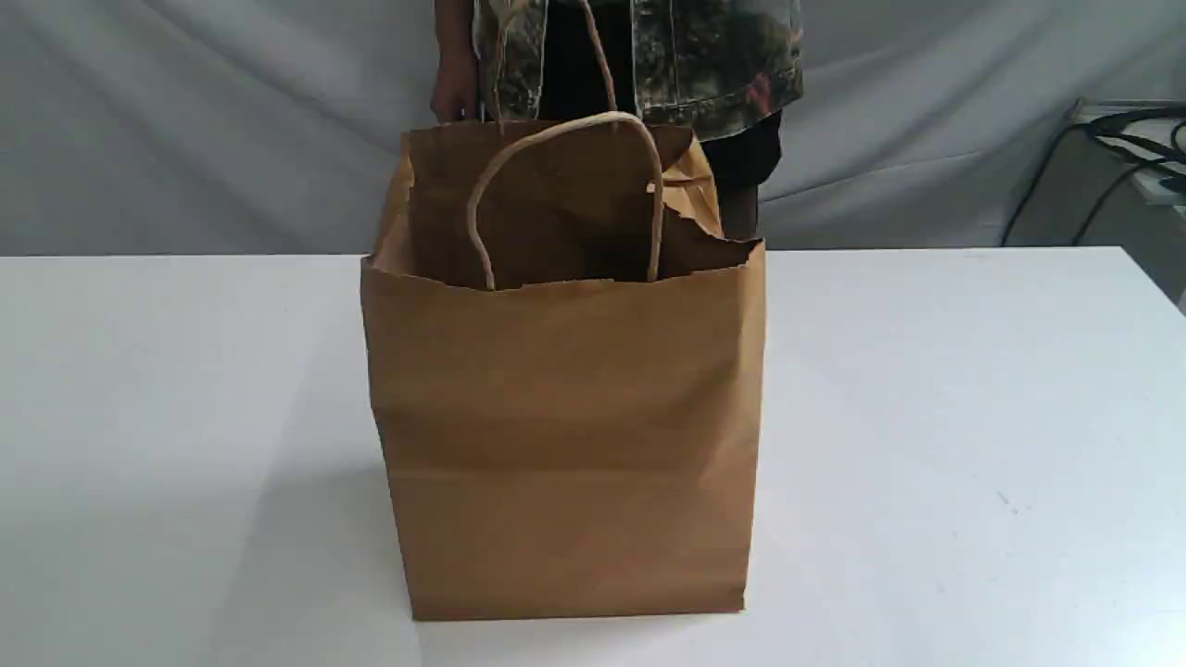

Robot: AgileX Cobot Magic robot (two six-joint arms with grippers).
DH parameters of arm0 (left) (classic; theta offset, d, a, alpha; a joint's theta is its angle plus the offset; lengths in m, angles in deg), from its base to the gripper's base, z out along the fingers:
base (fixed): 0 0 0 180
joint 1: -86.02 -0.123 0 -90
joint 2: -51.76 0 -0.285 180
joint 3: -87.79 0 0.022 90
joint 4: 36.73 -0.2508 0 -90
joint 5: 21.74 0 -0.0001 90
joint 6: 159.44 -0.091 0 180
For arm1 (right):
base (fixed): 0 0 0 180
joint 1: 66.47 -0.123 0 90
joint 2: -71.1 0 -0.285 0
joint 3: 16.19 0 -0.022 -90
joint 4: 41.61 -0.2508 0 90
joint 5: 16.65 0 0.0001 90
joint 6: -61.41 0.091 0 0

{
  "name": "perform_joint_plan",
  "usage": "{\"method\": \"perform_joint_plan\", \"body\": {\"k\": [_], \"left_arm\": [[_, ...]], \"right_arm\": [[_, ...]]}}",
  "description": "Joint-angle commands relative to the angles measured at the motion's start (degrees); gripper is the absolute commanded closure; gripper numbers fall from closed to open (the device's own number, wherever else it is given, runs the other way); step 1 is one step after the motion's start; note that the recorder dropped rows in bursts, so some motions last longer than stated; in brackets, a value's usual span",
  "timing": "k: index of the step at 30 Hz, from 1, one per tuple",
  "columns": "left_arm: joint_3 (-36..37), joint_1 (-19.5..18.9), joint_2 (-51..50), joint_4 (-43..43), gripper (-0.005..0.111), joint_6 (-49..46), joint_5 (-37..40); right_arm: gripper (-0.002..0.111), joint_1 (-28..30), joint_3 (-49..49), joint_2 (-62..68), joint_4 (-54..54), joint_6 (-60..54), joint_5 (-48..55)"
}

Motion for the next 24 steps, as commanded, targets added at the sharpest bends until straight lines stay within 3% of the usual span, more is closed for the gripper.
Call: {"method": "perform_joint_plan", "body": {"k": [1,7,15,21,24], "left_arm": [[0.30,-6.00,0.16,-4.37,0.107,-0.81,-1.98],[0.30,-15.22,0.16,-7.91,0.107,-0.69,-3.40],[2.44,-21.55,0.16,-3.01,0.107,-0.47,2.56],[2.66,-22.23,0.16,-3.01,0.107,2.08,6.04],[2.66,-19.35,0.16,-5.28,0.107,1.98,6.59]], "right_arm": [[0.108,-0.05,0.20,-0.21,0.17,0.04,0.20],[0.108,-0.05,0.20,-0.21,0.17,0.04,0.20],[0.108,-0.05,0.20,-0.21,0.17,0.04,0.20],[0.108,-0.05,0.20,-0.21,0.17,0.04,0.20],[0.108,-0.05,0.20,-0.21,0.17,0.04,0.20]]}}
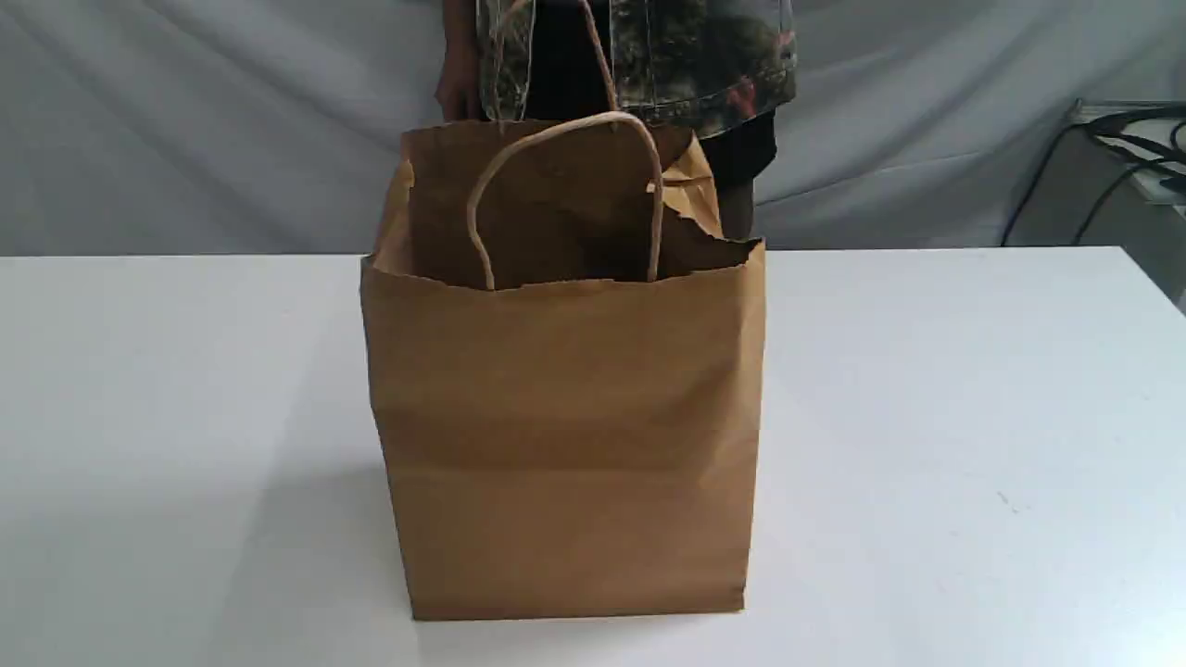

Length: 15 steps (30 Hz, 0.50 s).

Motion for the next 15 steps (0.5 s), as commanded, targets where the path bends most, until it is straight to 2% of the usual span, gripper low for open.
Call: {"method": "perform_joint_plan", "body": {"k": [1,3,6,15], "left_arm": [[0.29,4.02,0.16,-2.51,0.107,0.62,1.48],[0.29,6.19,0.16,-3.13,0.107,0.62,3.26],[0.29,6.11,0.16,-3.02,0.107,1.08,7.45],[0.29,6.23,0.16,-3.54,0.107,0.62,7.29]], "right_arm": [[0.108,-0.05,0.20,-0.21,0.17,0.04,0.20],[0.108,-0.05,0.20,-0.21,0.17,0.04,0.20],[0.108,-0.05,0.20,-0.21,0.17,0.04,0.20],[0.108,-0.05,0.20,-0.21,0.17,0.04,0.20]]}}
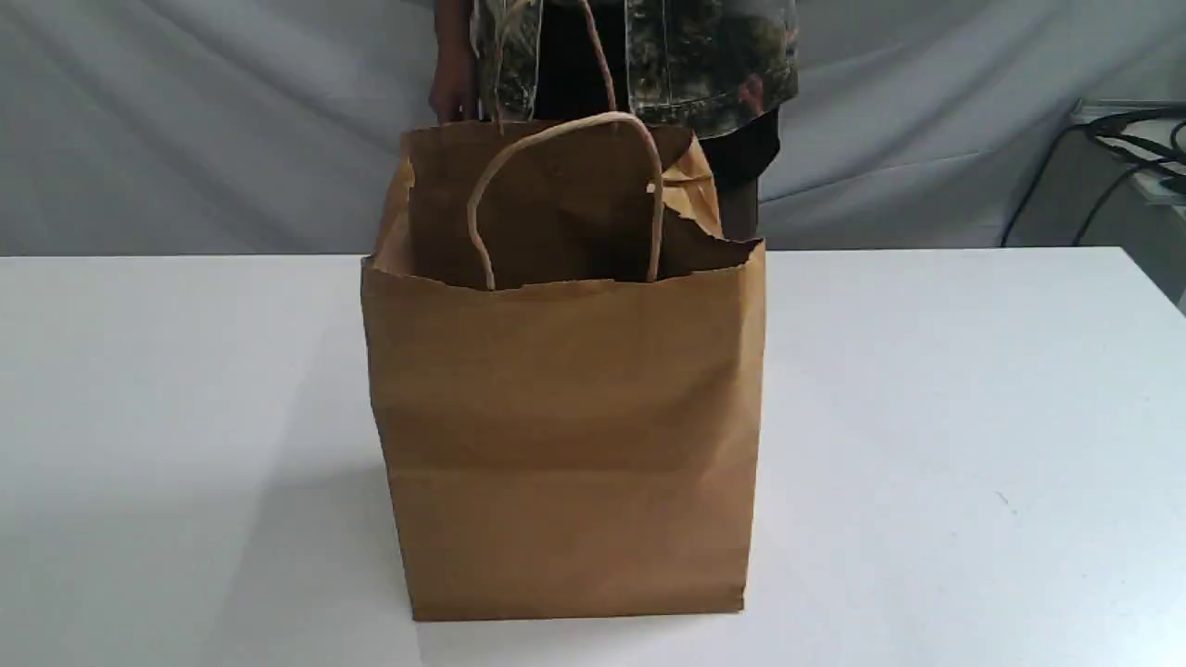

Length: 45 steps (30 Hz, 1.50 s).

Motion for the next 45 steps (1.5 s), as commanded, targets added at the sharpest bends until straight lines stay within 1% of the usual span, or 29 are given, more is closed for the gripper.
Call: {"method": "perform_joint_plan", "body": {"k": [1,5,30,32,33,35,45], "left_arm": [[0.29,0.39,0.16,-0.34,0.107,0.67,0.13],[0.29,0.39,0.16,2.50,0.107,0.67,0.01],[0.29,0.39,0.16,2.05,0.107,0.67,0.01],[0.29,0.39,0.16,2.05,0.107,0.67,0.01],[0.29,0.39,0.16,2.05,0.107,0.67,0.01],[0.29,0.39,0.16,2.05,0.107,0.67,0.01],[0.29,0.39,0.16,2.05,0.107,0.67,0.01]], "right_arm": [[0.108,-0.05,0.20,-0.21,0.17,0.04,0.20],[0.108,-0.05,0.20,-0.21,0.17,0.04,0.20],[0.108,-0.05,0.20,-0.21,0.17,0.04,-0.16],[0.108,-0.05,0.20,-0.21,2.18,-1.22,-3.41],[0.108,-0.05,0.20,-0.21,5.31,-2.25,-4.61],[0.108,-0.05,0.20,-0.21,6.22,-2.25,-6.27],[0.108,-0.05,0.20,-0.21,13.09,-4.97,-9.46]]}}
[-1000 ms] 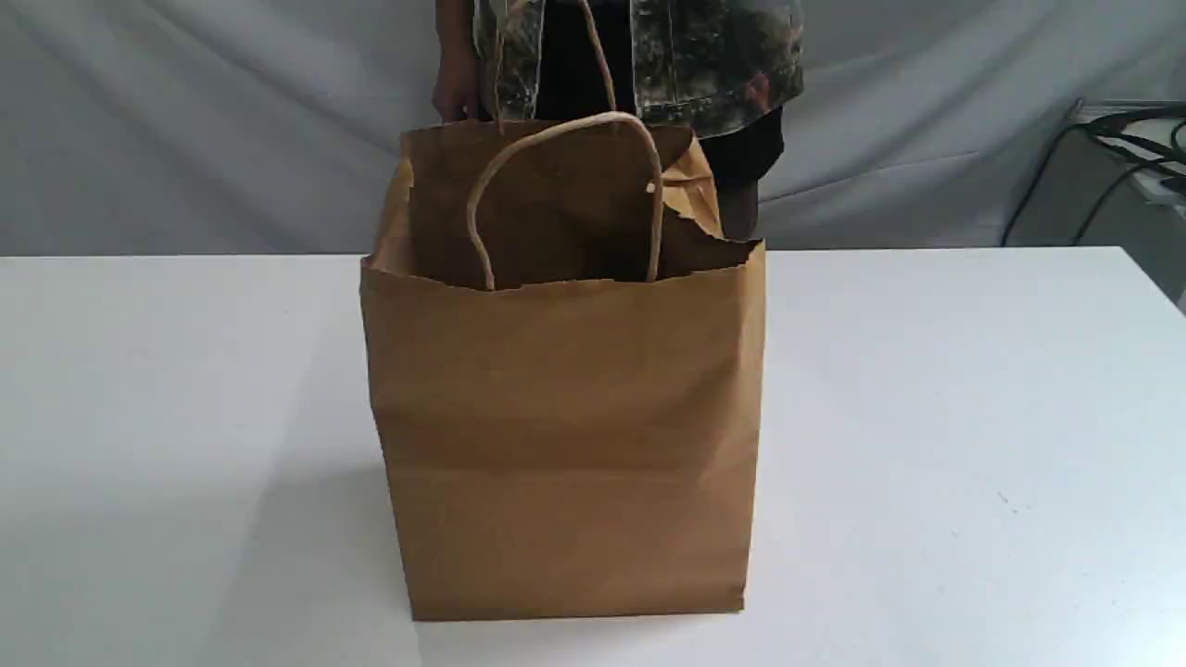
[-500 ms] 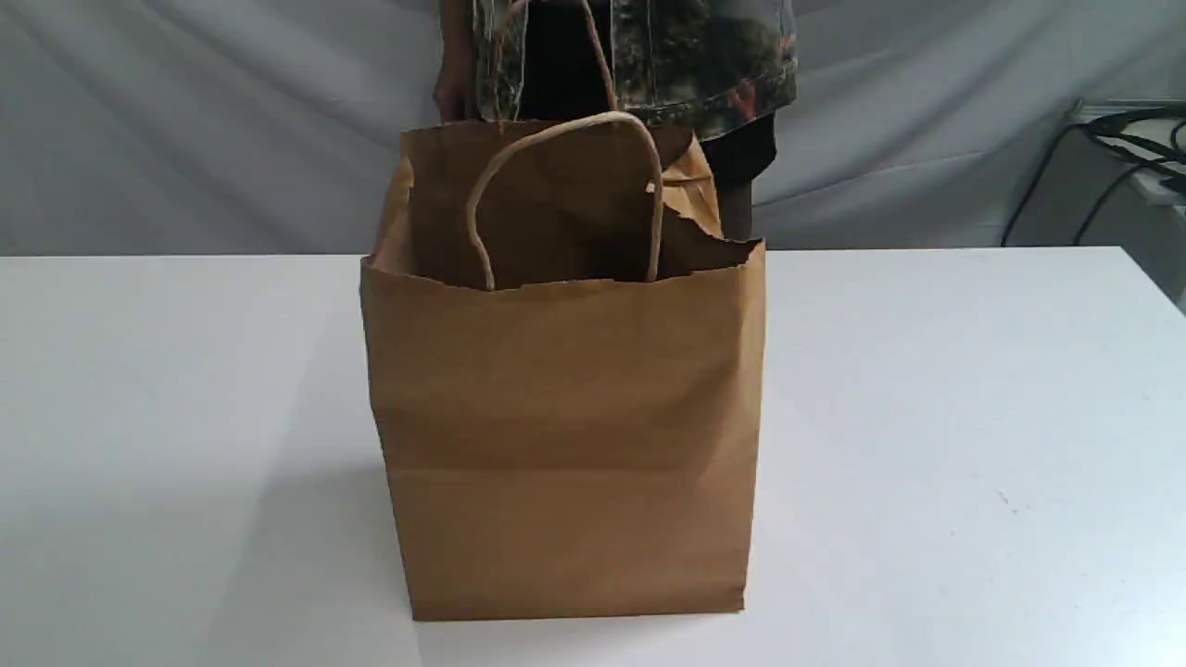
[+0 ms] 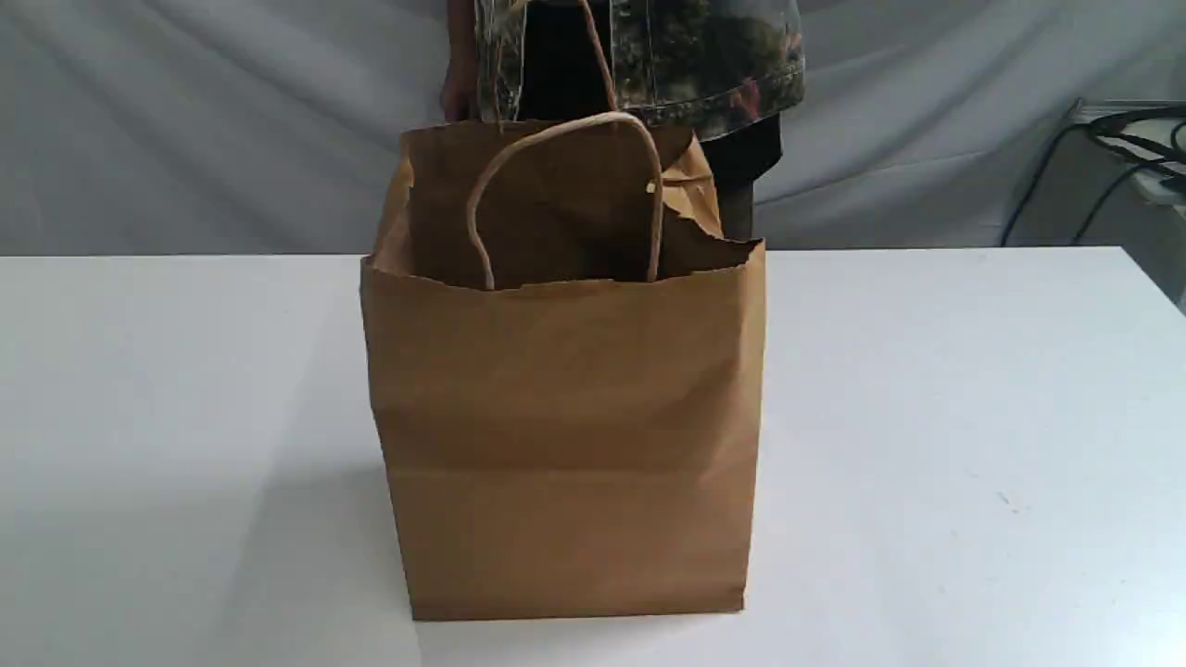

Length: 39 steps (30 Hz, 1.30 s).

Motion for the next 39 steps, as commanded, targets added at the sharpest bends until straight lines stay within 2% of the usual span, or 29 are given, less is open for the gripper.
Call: {"method": "perform_joint_plan", "body": {"k": [1,10,16,25,29,34,39], "left_arm": [[0.29,0.39,0.16,0.55,0.107,0.56,0.01],[0.29,0.39,0.16,0.55,0.107,0.56,0.01],[0.29,0.39,0.16,0.55,0.107,0.56,0.01],[0.29,0.39,0.16,0.55,0.107,0.56,0.01],[0.29,0.39,0.16,0.55,0.107,0.56,0.01],[0.29,0.39,0.16,0.55,0.107,0.56,0.01],[0.29,0.39,0.16,0.55,0.107,0.56,0.01]], "right_arm": [[0.108,-0.05,0.20,-0.21,2.50,-1.12,-1.48],[0.108,-0.05,0.20,-0.21,-1.16,2.45,3.96],[0.108,0.07,0.20,-0.21,1.24,0.67,4.70],[0.108,6.62,0.20,-0.21,2.03,0.34,11.21],[0.108,6.25,0.20,-0.21,2.38,-0.87,11.06],[0.108,2.31,0.20,-0.21,3.58,-1.15,11.06],[0.108,2.18,0.20,-0.21,4.06,-1.15,11.06]]}}
